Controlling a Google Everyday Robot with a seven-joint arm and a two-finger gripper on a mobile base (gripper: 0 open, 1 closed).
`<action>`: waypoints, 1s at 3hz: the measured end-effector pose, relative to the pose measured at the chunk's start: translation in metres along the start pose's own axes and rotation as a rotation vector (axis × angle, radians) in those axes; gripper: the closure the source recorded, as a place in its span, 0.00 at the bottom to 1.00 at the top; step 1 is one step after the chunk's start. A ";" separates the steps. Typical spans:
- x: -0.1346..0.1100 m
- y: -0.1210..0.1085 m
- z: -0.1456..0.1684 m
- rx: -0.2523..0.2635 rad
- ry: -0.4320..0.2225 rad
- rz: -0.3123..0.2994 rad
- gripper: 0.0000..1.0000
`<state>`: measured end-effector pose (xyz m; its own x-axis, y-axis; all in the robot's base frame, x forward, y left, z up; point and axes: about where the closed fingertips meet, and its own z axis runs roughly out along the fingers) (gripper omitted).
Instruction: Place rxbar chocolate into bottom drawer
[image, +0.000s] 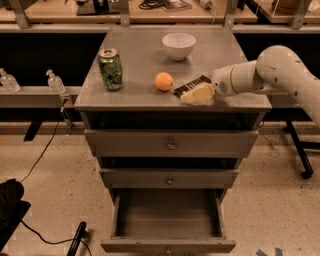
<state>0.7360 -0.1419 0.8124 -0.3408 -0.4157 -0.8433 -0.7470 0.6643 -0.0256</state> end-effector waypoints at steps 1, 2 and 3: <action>-0.001 0.000 0.000 -0.004 -0.002 -0.002 0.41; -0.005 0.000 -0.003 -0.004 -0.002 -0.002 0.64; -0.009 0.000 -0.005 -0.004 -0.002 -0.002 0.88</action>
Offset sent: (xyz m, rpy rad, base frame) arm -0.0237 0.0339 0.0357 0.1106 -0.0350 0.2143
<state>0.7361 -0.1411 0.8224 -0.3378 -0.4156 -0.8445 -0.7498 0.6611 -0.0254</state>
